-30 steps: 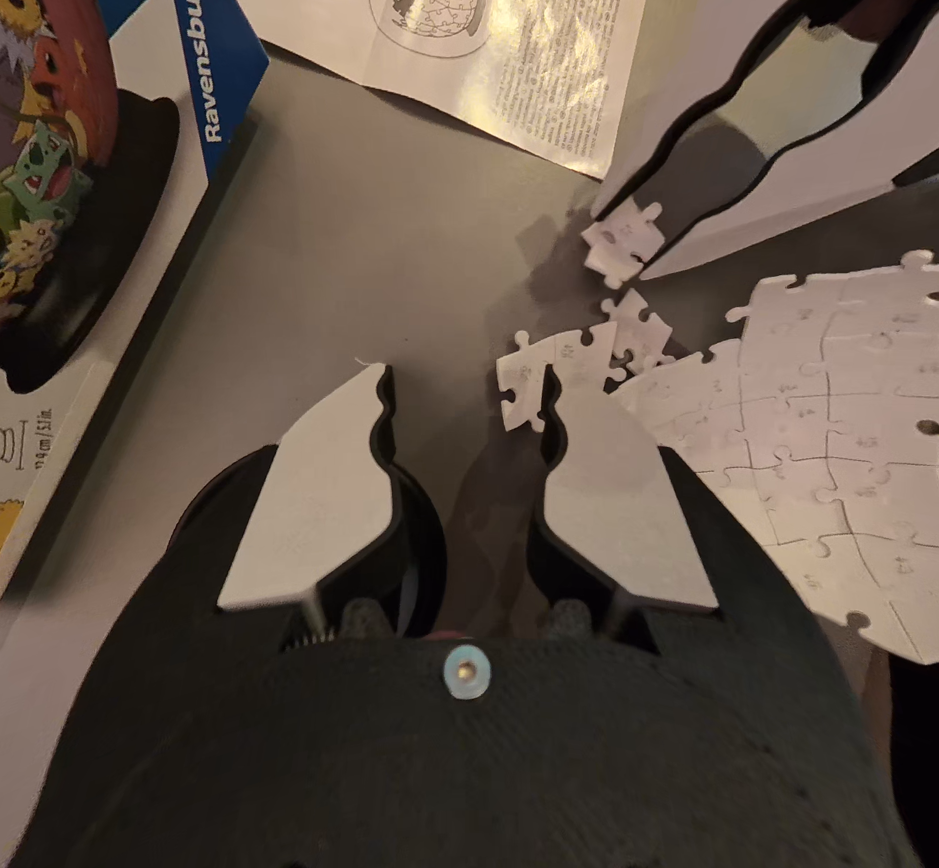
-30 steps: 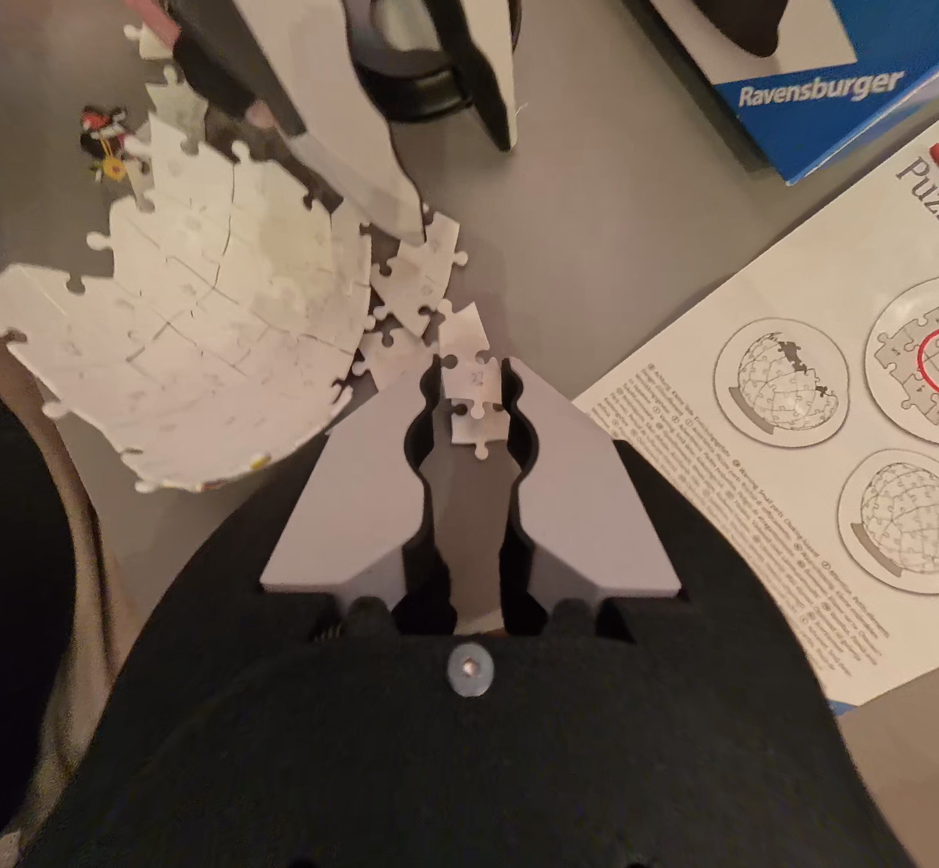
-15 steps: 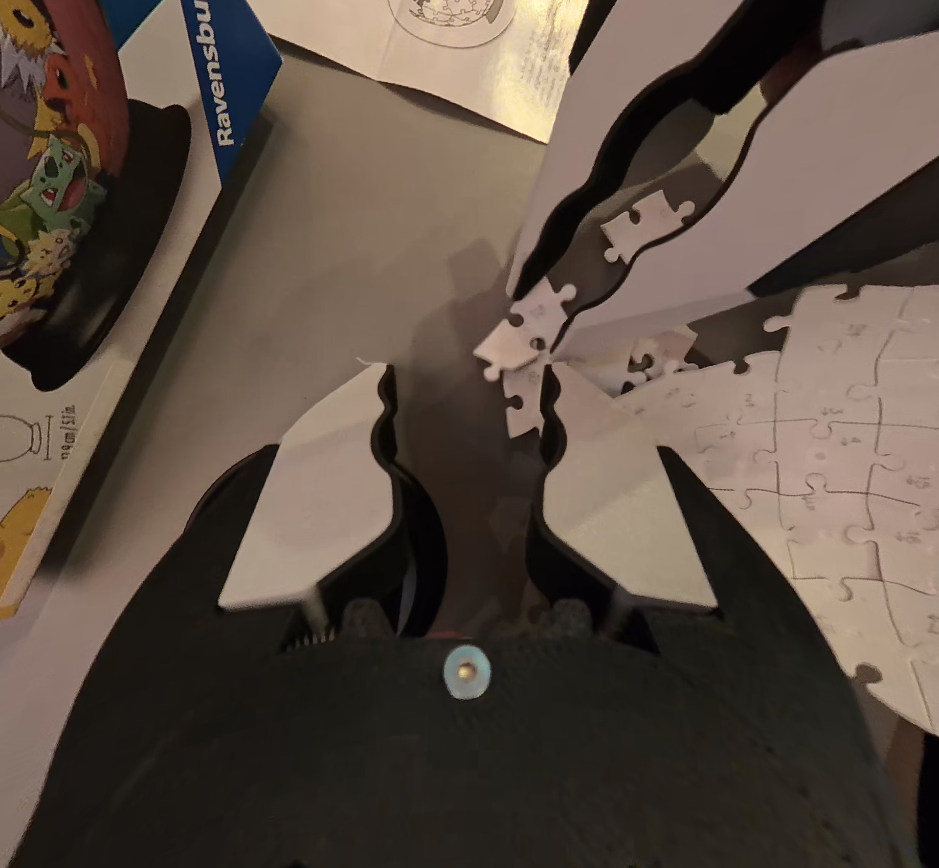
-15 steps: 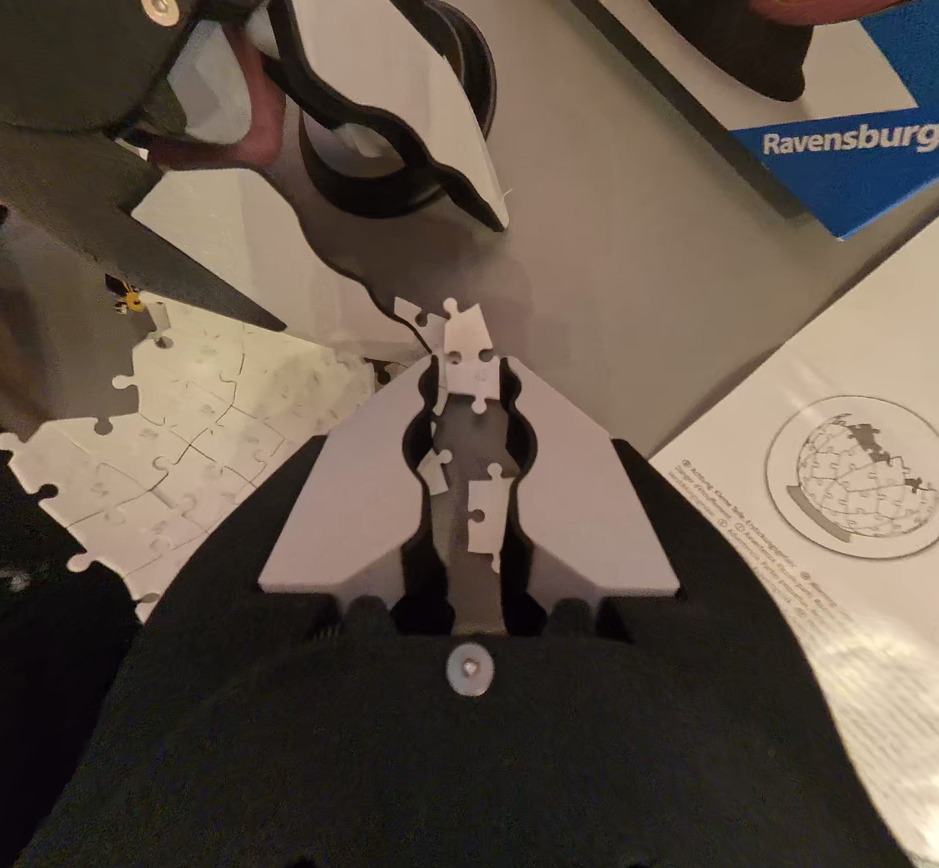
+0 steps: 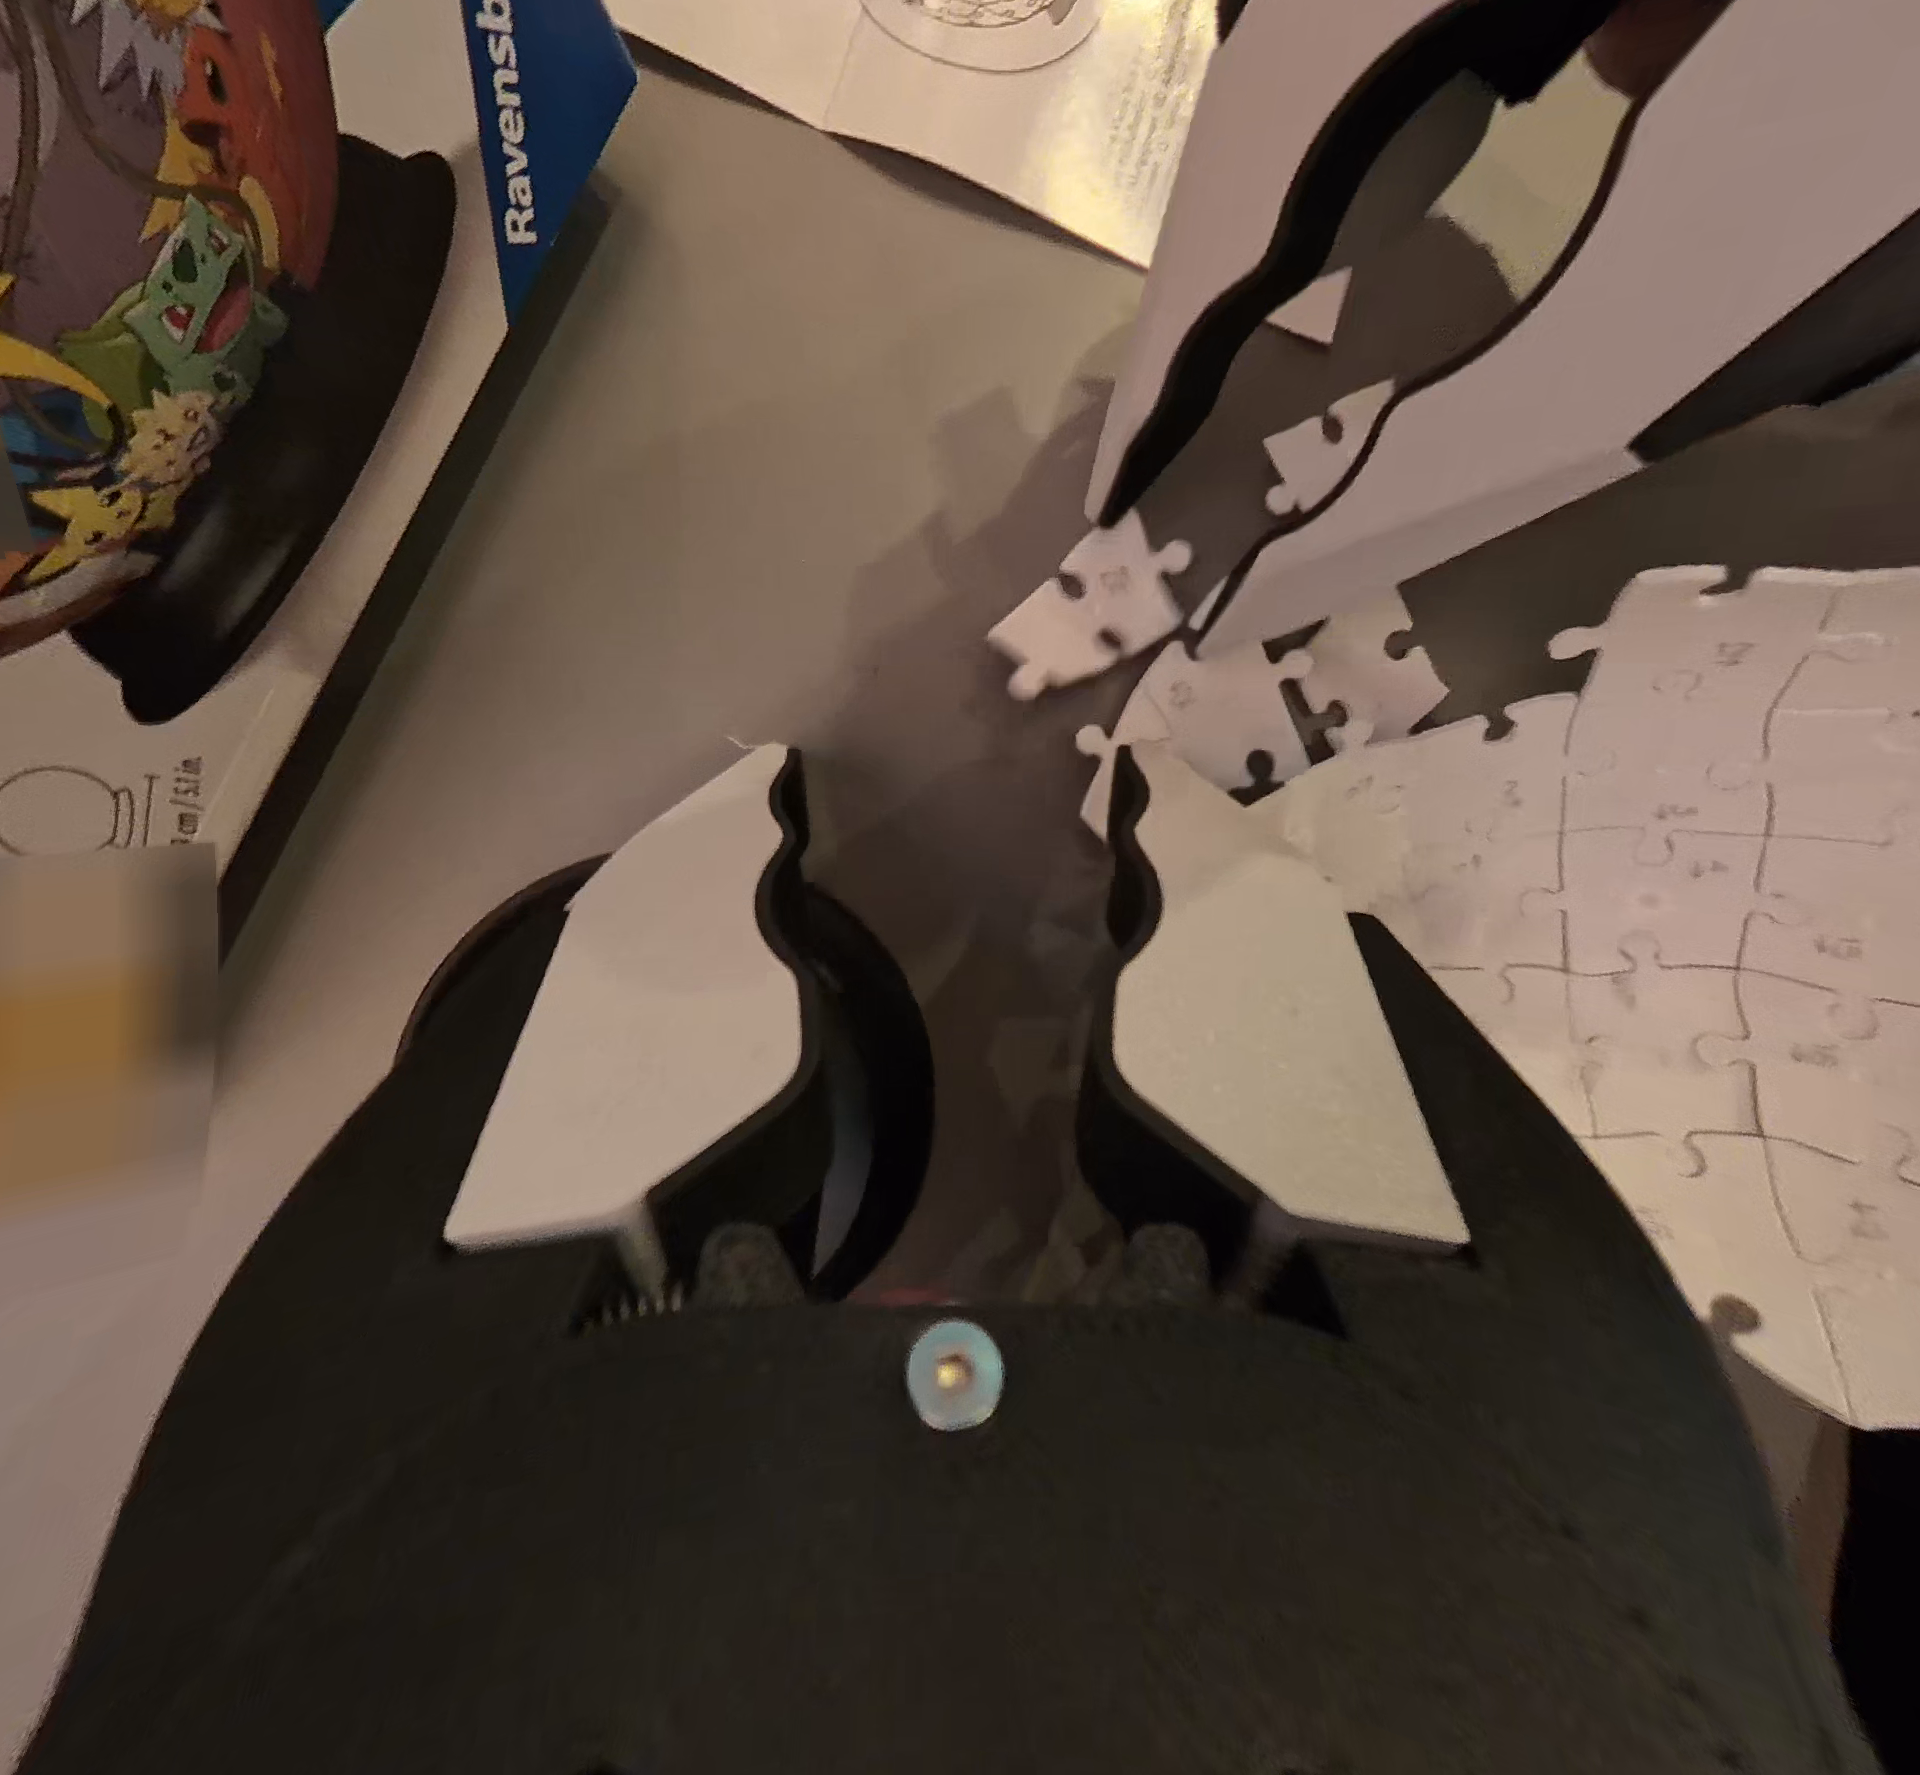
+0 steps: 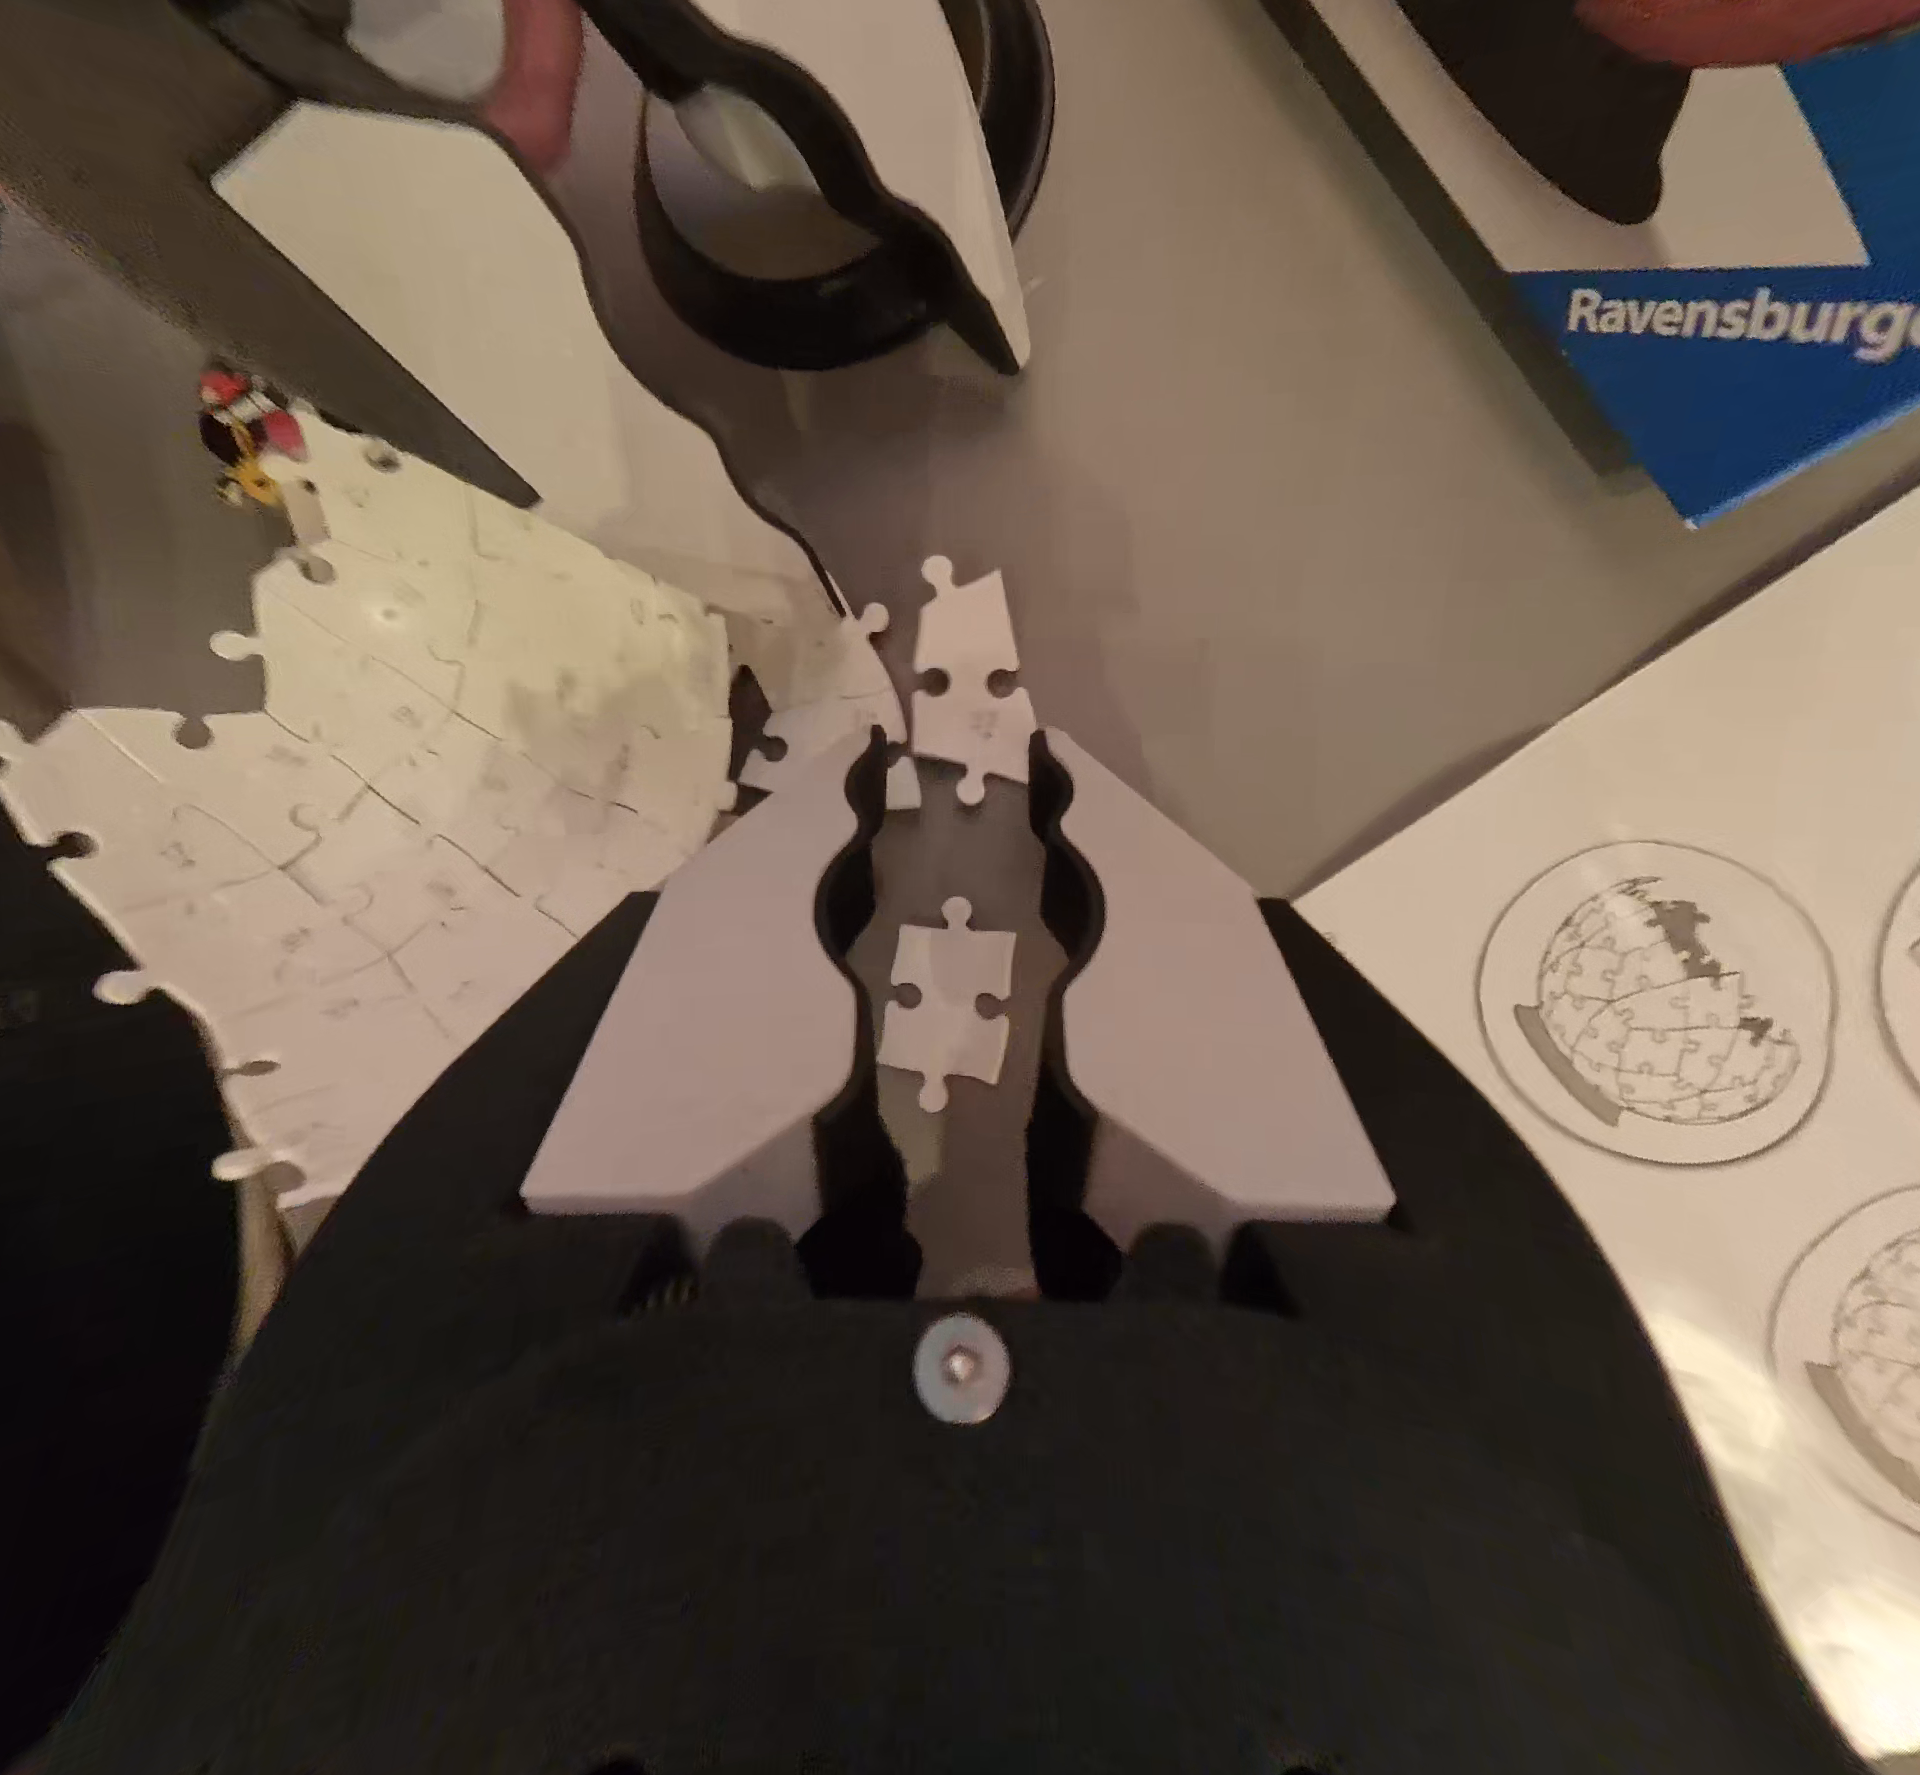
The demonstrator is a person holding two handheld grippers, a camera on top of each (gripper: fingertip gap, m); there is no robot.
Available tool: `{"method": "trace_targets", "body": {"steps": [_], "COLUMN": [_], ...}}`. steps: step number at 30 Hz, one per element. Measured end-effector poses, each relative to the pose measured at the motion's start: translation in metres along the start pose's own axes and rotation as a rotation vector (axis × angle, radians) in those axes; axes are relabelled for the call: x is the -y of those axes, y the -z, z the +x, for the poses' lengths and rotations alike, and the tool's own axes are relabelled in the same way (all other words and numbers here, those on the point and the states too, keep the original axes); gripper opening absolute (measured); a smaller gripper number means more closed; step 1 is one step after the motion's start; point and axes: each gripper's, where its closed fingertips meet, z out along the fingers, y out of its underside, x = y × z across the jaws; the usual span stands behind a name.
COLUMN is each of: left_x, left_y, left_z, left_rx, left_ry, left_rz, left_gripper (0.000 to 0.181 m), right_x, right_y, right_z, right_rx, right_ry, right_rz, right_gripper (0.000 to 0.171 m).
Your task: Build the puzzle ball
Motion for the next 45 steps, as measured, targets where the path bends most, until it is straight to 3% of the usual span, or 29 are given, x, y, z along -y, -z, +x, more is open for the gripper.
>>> {"method": "trace_targets", "body": {"steps": [10, 24, 27, 39, 45], "left_x": [0.001, -0.009, -0.009, -0.009, -0.008], "left_y": [-0.005, 0.0, -0.001, -0.001, -0.001], "left_z": [-0.009, -0.003, -0.003, -0.006, -0.007], "left_rx": [0.106, 0.103, 0.111, 0.121, 0.12], "left_ry": [-0.073, -0.046, -0.048, -0.032, -0.029], "left_rz": [-0.037, -0.072, -0.073, -0.05, -0.05], "left_gripper": [0.062, 0.08, 0.081, 0.083, 0.084], "right_x": [0.003, 0.002, 0.0, 0.013, 0.012], "right_y": [-0.004, -0.002, -0.005, -0.003, -0.012], "right_z": [0.005, 0.005, 0.008, 0.0, -0.005], "right_rx": [-0.109, -0.058, -0.064, 0.016, -0.024], "right_ry": [0.152, 0.305, 0.36, 0.276, 0.3], "right_rz": [-0.04, -0.078, -0.093, -0.01, -0.083], "right_gripper": [0.023, 0.035, 0.028, 0.023, 0.023]}}
